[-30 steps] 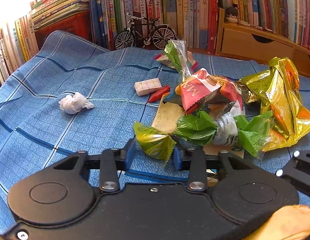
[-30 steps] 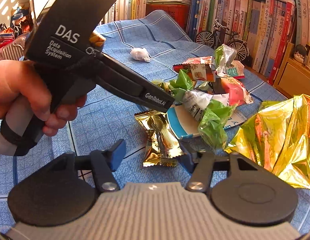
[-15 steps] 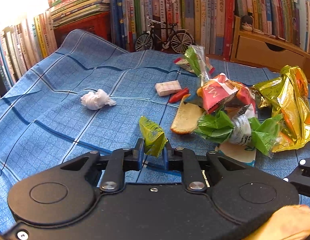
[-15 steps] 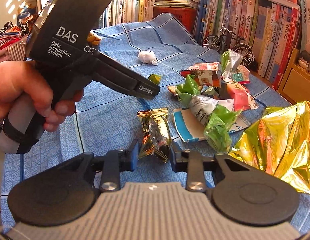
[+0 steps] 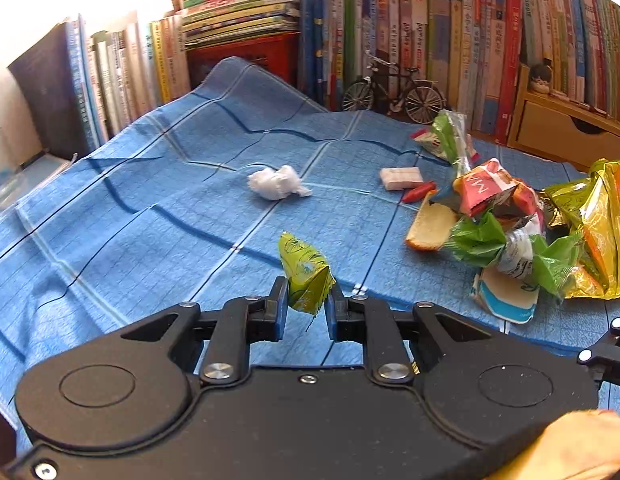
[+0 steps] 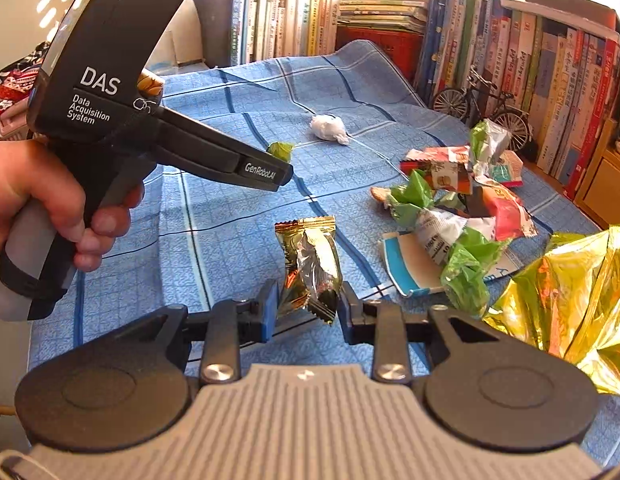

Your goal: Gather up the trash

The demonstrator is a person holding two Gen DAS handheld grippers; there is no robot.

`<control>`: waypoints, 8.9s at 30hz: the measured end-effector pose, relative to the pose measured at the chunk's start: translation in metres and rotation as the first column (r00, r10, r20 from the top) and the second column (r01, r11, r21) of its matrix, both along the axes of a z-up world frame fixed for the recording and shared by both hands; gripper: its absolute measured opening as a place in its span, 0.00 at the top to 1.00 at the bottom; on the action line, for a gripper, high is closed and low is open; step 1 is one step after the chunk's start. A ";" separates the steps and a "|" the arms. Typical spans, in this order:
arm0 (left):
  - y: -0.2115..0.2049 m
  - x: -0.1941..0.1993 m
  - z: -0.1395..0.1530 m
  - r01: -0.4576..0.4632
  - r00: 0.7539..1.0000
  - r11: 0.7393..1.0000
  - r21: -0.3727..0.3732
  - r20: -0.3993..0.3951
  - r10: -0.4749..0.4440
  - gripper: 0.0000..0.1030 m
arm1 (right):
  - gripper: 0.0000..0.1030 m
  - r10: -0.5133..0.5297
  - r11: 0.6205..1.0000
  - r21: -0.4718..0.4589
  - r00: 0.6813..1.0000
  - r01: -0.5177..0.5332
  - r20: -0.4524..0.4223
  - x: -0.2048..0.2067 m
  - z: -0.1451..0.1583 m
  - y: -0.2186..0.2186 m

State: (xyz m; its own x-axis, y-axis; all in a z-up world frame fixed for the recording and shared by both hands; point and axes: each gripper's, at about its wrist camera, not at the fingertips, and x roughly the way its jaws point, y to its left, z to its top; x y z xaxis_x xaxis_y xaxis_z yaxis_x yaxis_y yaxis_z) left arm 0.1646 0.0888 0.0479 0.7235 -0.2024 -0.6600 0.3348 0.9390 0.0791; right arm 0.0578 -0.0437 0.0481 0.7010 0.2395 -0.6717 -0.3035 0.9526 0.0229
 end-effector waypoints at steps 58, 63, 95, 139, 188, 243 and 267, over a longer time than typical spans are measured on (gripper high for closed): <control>0.212 -0.252 0.026 -0.682 0.731 0.731 -0.008 0.026 0.682 0.82 | 0.70 0.670 0.743 0.010 0.743 -0.670 -0.001 -0.097 -0.008 0.188; 0.216 -0.266 0.022 -0.710 0.704 0.704 -0.025 0.010 0.710 0.82 | 0.14 0.665 0.745 -0.094 0.747 -0.660 0.028 -0.101 -0.011 0.198; 0.220 -0.245 0.012 -0.718 0.696 0.694 -0.054 -0.032 0.717 0.21 | 0.00 0.614 0.783 -0.200 0.783 -0.588 0.101 -0.109 -0.006 0.191; 0.015 -0.047 0.047 -0.052 0.997 0.992 -0.111 0.044 0.058 0.18 | 0.00 -0.305 0.924 -0.174 0.930 0.341 0.206 -0.027 0.017 -0.015; -0.113 0.047 -0.002 0.225 0.973 0.965 -0.135 -0.028 -0.231 0.54 | 0.00 -0.602 0.792 -0.107 0.798 0.601 0.027 0.077 -0.017 -0.118; 0.059 -0.132 0.062 -0.197 0.971 0.967 -0.159 0.105 0.215 0.61 | 0.05 -0.277 0.960 0.092 0.934 0.263 0.226 -0.022 0.071 -0.008; 0.182 -0.228 0.029 -0.559 0.829 0.820 -0.122 -0.043 0.558 0.61 | 0.05 0.139 0.985 0.075 0.972 -0.155 0.188 -0.064 0.055 0.118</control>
State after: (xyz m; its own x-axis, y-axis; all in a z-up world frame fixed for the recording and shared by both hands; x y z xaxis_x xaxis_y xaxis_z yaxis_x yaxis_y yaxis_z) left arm -0.0633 0.2712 0.0772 0.7346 0.1551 -0.6606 -0.2498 0.9670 -0.0507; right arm -0.0059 0.0743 0.1035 0.7621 0.4016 -0.5079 -0.4468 0.8939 0.0365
